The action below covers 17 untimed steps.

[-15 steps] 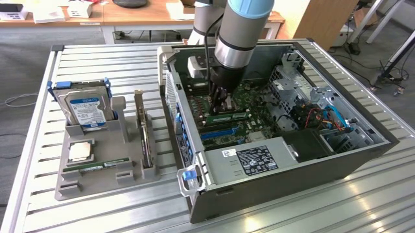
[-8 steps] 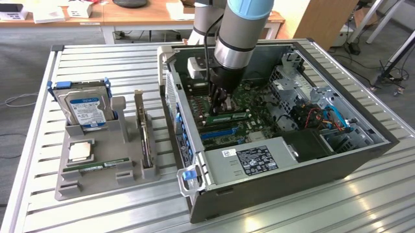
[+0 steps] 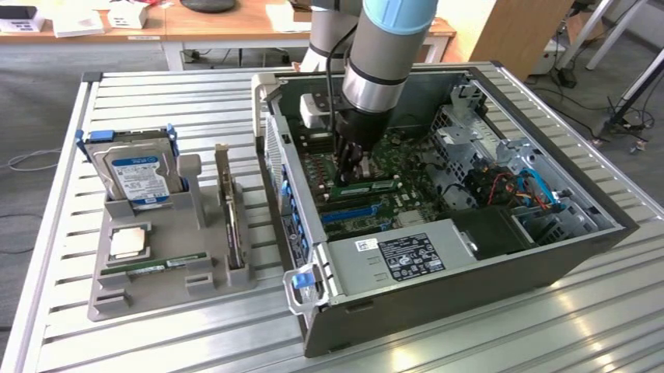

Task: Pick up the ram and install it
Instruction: 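Press down the ram until it locks into place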

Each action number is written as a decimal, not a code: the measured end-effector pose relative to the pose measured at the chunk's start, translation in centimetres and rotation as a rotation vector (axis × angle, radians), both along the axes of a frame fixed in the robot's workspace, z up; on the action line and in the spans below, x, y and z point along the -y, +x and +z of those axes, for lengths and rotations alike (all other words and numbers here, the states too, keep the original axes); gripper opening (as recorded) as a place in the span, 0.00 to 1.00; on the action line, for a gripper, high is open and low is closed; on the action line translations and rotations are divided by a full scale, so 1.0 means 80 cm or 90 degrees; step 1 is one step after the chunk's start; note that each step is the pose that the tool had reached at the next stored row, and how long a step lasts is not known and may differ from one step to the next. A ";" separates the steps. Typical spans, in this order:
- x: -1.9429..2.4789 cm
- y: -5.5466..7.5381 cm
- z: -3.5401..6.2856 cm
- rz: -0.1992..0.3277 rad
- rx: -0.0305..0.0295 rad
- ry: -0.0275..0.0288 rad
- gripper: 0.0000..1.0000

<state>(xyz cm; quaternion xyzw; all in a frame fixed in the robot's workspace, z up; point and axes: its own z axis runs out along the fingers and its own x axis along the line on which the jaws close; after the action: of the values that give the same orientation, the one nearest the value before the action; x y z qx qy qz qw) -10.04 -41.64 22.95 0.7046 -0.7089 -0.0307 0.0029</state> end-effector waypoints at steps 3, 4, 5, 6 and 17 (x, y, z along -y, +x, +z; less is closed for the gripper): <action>0.0001 0.000 -0.002 0.000 -0.0001 -0.0001 0.11; 0.0001 0.000 -0.003 0.000 -0.0001 -0.0001 0.11; 0.0001 0.000 -0.004 0.000 -0.0001 -0.0002 0.11; 0.0002 0.000 -0.004 0.000 -0.0002 -0.0003 0.11; 0.0001 0.000 -0.007 0.000 -0.0002 -0.0003 0.11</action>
<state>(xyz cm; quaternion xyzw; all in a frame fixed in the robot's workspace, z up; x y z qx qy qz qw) -10.04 -41.65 22.36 0.7046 -0.7089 -0.0306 0.0032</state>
